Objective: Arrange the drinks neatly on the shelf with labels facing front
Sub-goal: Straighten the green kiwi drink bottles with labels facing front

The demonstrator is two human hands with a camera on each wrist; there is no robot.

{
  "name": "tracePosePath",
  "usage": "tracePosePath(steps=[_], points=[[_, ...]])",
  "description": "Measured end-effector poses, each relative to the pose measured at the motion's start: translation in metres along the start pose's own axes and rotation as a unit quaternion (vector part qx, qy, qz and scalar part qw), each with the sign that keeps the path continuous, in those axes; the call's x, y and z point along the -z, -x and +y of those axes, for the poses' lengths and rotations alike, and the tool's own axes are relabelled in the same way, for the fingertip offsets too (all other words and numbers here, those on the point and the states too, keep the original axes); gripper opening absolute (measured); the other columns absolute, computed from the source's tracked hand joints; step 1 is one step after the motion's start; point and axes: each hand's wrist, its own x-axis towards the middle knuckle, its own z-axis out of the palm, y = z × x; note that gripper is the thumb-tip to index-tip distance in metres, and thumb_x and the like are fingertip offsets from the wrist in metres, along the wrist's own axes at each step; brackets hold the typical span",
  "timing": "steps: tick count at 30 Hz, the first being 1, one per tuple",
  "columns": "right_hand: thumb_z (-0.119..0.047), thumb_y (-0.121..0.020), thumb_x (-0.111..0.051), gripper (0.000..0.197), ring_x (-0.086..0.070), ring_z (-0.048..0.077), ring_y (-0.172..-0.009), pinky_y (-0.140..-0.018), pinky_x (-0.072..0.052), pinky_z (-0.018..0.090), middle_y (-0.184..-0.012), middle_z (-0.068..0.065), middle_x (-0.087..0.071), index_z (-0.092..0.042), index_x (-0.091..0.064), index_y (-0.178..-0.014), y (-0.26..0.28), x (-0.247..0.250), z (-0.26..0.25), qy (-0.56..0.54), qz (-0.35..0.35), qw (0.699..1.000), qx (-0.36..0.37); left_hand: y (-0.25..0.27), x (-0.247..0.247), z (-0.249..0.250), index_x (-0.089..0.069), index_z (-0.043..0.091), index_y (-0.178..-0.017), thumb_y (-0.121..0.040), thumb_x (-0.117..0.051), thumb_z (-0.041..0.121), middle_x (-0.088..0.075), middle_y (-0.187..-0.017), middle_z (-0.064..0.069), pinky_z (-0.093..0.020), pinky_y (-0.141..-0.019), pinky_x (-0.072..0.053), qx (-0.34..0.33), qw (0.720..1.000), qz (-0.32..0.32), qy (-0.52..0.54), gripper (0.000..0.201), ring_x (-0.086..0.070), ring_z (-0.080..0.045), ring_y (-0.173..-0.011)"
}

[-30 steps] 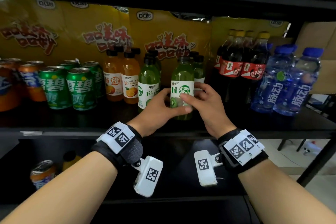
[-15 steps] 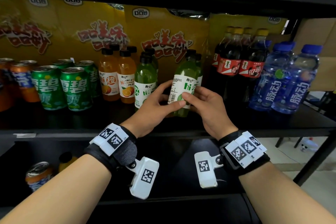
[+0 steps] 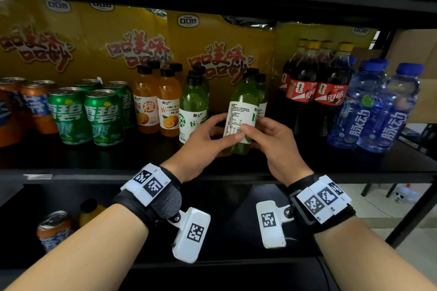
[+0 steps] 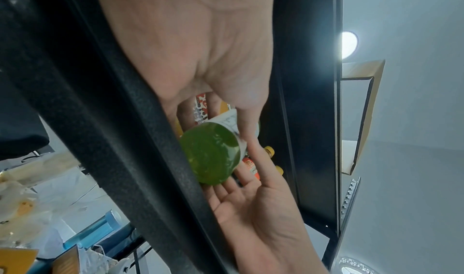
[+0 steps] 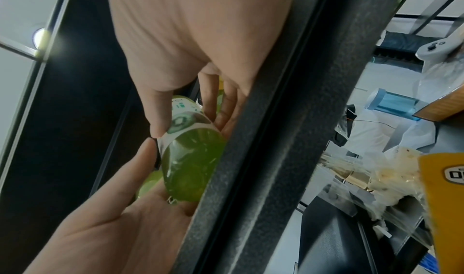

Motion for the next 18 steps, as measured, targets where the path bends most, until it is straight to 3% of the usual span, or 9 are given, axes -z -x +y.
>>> tracePosePath(steps=[3,5,7,11,14,18], points=[[-0.027,-0.078,-0.079,0.044,-0.074,0.023,-0.11,-0.086,-0.062,0.033,-0.114,0.008,-0.078,-0.012,-0.072,-0.119,0.0005,0.0026,-0.0008,-0.018,-0.003,1.0,-0.007,-0.0039,0.0003,0.0007,-0.053,0.036,-0.138,-0.097,-0.068,0.02,-0.075,-0.119,-0.001,-0.04,-0.096,-0.057,0.022,1.0,-0.009,0.019,0.046,-0.071,-0.018,-0.112],[-0.023,-0.082,-0.078,0.039,-0.075,0.023,-0.108,-0.083,-0.062,0.032,-0.113,0.008,-0.078,-0.011,-0.07,-0.118,-0.0003,0.0025,-0.0008,-0.023,-0.002,1.0,-0.014,-0.0044,0.0016,0.0001,-0.053,0.038,-0.133,-0.097,-0.067,0.018,-0.076,-0.117,-0.002,-0.039,-0.093,-0.06,0.02,0.999,-0.009,0.026,0.044,-0.072,-0.02,-0.11],[-0.02,-0.085,-0.078,0.037,-0.074,0.024,-0.109,-0.087,-0.061,0.036,-0.112,0.008,-0.079,-0.011,-0.069,-0.12,-0.0016,0.0018,-0.0006,-0.013,0.007,1.0,-0.019,-0.0038,0.002,-0.0014,-0.051,0.035,-0.134,-0.096,-0.069,0.014,-0.077,-0.115,-0.004,-0.036,-0.087,-0.062,0.013,1.0,-0.004,0.028,0.047,-0.073,-0.021,-0.107],[-0.037,-0.075,-0.082,0.052,-0.072,0.025,-0.114,-0.098,-0.057,0.045,-0.116,0.005,-0.078,-0.015,-0.071,-0.122,-0.0015,-0.0007,-0.0018,0.023,0.002,0.999,-0.021,-0.003,0.0007,-0.0033,-0.048,0.022,-0.143,-0.089,-0.077,0.012,-0.074,-0.12,-0.005,-0.03,-0.084,-0.061,0.007,1.0,0.012,0.012,0.062,-0.072,-0.015,-0.109],[-0.03,-0.075,-0.082,0.05,-0.073,0.026,-0.111,-0.091,-0.061,0.038,-0.115,0.008,-0.078,-0.012,-0.072,-0.12,-0.0004,-0.0009,-0.0033,-0.003,-0.012,1.0,-0.026,-0.0004,-0.0007,-0.0007,-0.054,0.016,-0.143,-0.087,-0.079,0.015,-0.072,-0.125,-0.002,-0.028,-0.09,-0.059,-0.003,1.0,-0.006,-0.026,0.061,-0.07,-0.011,-0.113],[-0.021,-0.08,-0.081,0.045,-0.076,0.024,-0.103,-0.081,-0.063,0.032,-0.109,0.012,-0.079,-0.007,-0.066,-0.121,-0.0018,0.0008,-0.0042,-0.052,0.015,0.998,-0.032,0.0,-0.003,0.0036,-0.061,0.022,-0.136,-0.097,-0.068,0.025,-0.072,-0.126,-0.003,-0.038,-0.1,-0.056,0.024,1.0,0.004,0.003,0.039,-0.068,-0.021,-0.118]])
